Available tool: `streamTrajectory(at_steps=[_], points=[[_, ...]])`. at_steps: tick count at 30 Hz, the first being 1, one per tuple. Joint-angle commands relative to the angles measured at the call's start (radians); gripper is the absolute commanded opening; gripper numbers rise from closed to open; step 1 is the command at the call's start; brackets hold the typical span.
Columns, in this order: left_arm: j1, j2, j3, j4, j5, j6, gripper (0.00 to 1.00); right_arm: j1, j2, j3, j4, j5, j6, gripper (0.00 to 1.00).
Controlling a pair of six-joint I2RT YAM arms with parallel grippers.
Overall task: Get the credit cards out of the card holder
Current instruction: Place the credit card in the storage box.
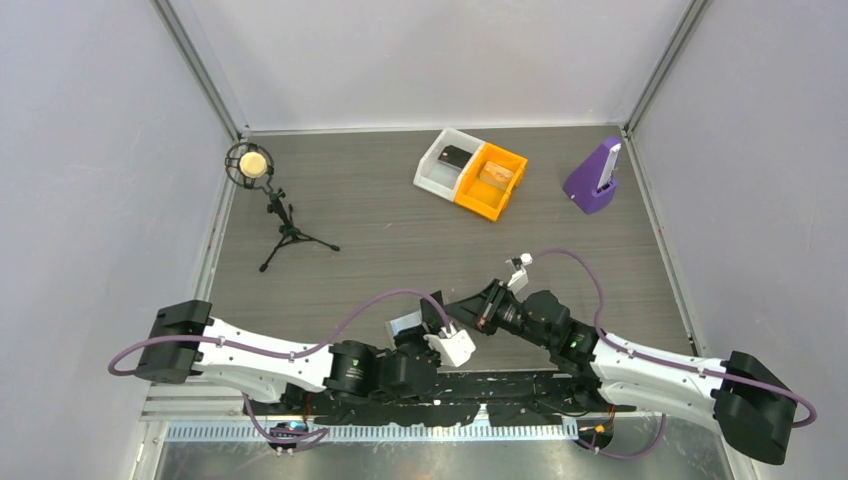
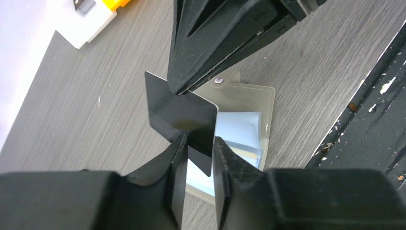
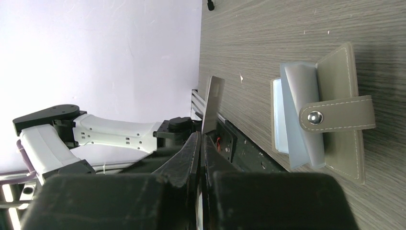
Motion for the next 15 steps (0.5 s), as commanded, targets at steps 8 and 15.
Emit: streamTrajectory(at_steps=[8, 15], points=[[0.02, -0.089, 0.037, -0.014, -0.005, -0.073, 0.0, -0.035, -0.075, 0.013, -0.009, -0.008, -0.199, 0.25], [0.187, -0.282, -0.012, -0.071, 0.272, -0.218, 0.0, -0.056, -0.326, 0.048, -0.303, 0.128, -0.461, 0.4]])
